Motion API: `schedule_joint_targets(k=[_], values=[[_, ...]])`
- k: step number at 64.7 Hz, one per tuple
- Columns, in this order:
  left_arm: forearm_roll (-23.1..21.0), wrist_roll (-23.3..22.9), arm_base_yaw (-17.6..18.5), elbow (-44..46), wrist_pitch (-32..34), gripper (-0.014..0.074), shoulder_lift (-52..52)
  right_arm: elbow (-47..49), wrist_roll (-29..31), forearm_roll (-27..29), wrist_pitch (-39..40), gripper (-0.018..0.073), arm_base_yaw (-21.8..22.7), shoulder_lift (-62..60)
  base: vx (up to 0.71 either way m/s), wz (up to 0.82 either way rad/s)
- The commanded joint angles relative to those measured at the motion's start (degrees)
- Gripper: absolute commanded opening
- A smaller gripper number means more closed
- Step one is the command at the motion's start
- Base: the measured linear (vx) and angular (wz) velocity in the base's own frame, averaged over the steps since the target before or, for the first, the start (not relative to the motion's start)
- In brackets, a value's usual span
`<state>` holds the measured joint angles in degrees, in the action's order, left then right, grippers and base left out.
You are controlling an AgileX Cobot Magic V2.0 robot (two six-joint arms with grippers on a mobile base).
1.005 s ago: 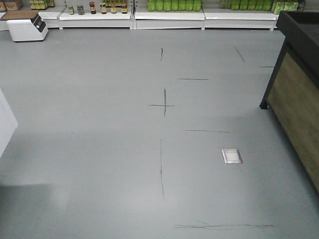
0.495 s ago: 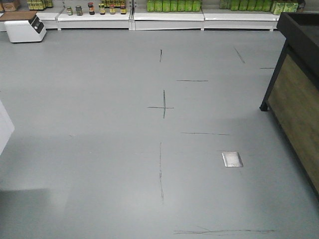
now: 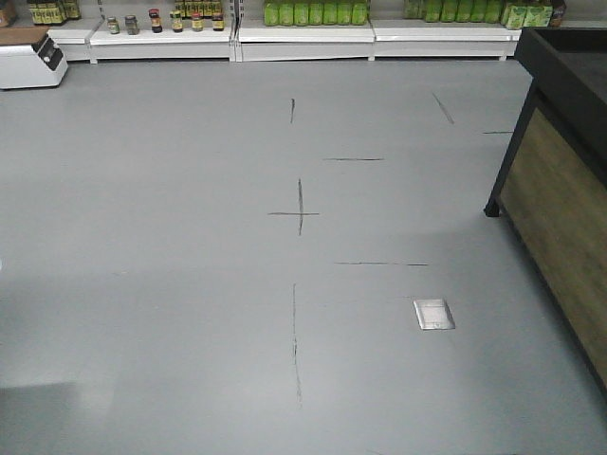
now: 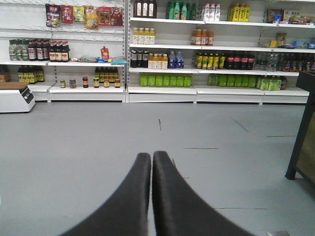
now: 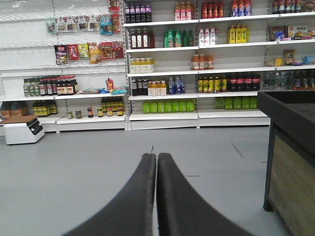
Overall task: Pick three apples into basket with both arms
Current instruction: 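Drive the base forward across the floor toward the fruit tables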
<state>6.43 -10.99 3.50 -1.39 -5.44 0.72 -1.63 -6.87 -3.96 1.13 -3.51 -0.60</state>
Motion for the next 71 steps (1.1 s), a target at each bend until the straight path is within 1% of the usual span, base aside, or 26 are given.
schedule_joint_targets(k=[1,33,71], values=[[-0.4,-0.1,-0.1,-1.3,4.3,-0.0006,0.8,-0.8,0.1,-0.5,4.1,-0.0009,0.1,-0.6,0.16,-0.07],[-0.4,-0.1,-0.1,-1.3,4.3,-0.0006,0.8,-0.8,0.1,-0.5,4.1,-0.0009,0.1,-0.6,0.2,-0.06],[-0.4,-0.1,-0.1,-1.3,4.3,-0.0006,0.8,-0.8,0.1,-0.5,4.1,-0.0009,0.1,-0.6,0.23,0.0]])
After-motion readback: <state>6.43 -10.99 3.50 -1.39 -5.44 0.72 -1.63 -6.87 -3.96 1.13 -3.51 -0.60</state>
